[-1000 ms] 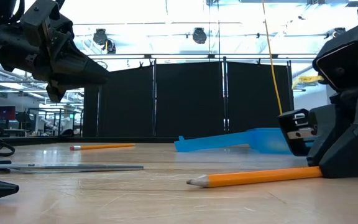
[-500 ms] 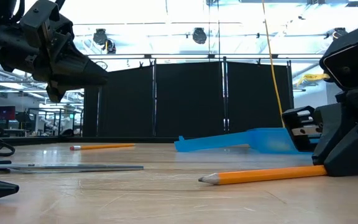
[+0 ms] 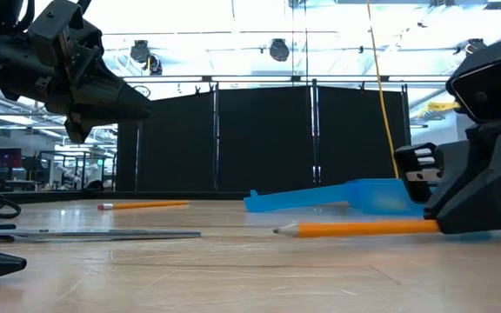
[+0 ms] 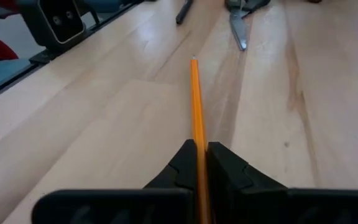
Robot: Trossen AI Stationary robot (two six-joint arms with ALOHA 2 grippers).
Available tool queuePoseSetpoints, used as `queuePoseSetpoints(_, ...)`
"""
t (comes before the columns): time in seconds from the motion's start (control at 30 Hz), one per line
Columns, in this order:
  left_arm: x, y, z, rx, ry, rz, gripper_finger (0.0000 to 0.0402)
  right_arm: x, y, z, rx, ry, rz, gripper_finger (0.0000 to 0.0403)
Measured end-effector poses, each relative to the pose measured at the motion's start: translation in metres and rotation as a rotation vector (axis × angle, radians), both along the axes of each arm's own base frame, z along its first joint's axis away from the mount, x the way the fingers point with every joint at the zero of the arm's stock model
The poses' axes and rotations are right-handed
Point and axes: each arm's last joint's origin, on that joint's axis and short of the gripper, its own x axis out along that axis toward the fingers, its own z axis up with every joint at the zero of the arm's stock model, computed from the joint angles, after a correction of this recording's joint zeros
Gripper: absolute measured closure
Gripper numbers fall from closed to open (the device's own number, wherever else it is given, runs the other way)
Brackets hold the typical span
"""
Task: Pick & place school supplies into a supply box
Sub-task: Put the orange pencil into the blue supply box
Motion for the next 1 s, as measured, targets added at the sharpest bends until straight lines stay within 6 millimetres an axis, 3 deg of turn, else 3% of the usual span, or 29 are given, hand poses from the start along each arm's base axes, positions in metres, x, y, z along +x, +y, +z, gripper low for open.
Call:
queuePoseSetpoints(0.17, 0.0, 0.0, 0.0, 0.001, 0.0, 0.0, 0.0298, 0.002, 0.001, 0.008, 0.008, -0.044, -0.006, 0.0393)
queuePoseSetpoints(0.63, 0.0, 0.0, 0.0, 0.001, 0.001, 0.0, 0.0298, 0.0, -0.011, 0.044, -0.135, -0.107, -0.337, 0.0393)
queuePoseSetpoints(1.0, 0.0, 0.0, 0.0, -0.004, -0.001, -0.001, 0.0298, -0.009, -0.029, 0.058, -0.203, -0.137, -0.78, 0.0393)
